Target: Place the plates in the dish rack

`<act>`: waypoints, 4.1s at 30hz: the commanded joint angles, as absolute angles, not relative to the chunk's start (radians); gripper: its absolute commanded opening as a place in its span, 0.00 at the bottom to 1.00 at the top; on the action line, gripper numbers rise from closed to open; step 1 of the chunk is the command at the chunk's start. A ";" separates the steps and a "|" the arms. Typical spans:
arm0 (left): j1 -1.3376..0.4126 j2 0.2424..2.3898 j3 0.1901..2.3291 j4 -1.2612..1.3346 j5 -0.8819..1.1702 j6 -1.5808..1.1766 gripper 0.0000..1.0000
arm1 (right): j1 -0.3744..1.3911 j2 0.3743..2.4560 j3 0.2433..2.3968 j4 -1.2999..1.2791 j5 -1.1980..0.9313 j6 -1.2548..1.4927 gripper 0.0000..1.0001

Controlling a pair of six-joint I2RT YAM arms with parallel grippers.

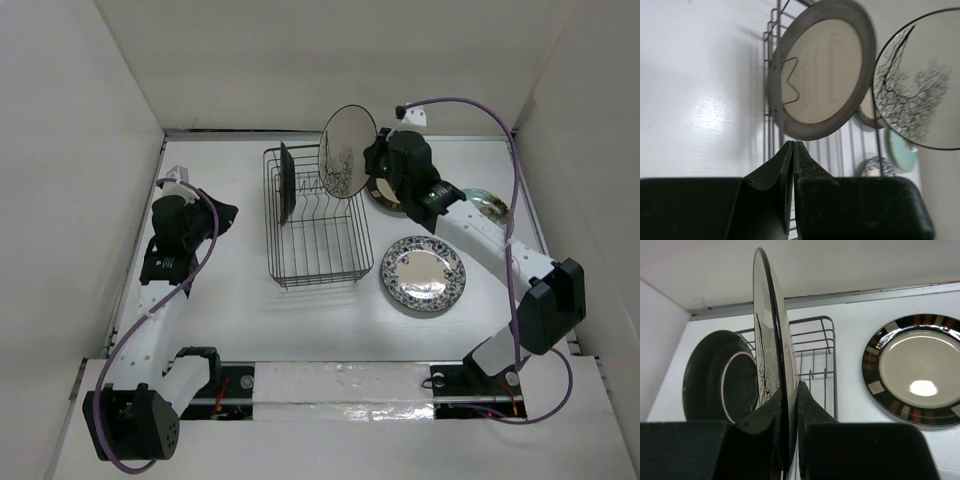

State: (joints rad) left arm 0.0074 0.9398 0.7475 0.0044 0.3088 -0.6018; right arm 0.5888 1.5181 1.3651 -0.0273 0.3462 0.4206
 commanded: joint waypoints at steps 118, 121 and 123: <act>-0.218 0.913 0.795 -0.129 0.210 -0.368 0.22 | -0.382 1.626 0.475 0.690 -0.196 1.015 0.47; -0.218 0.916 0.801 -0.136 0.199 -0.368 0.21 | -0.382 1.657 0.473 0.738 -0.216 1.040 0.26; -0.218 0.902 0.801 -0.137 0.192 -0.367 0.21 | -0.382 1.664 0.465 0.770 -0.221 1.060 0.16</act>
State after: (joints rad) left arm -0.2150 0.9180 0.7536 -0.1543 0.2119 -0.3813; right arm -0.3805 1.6531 0.4541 0.6693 -0.1814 1.0401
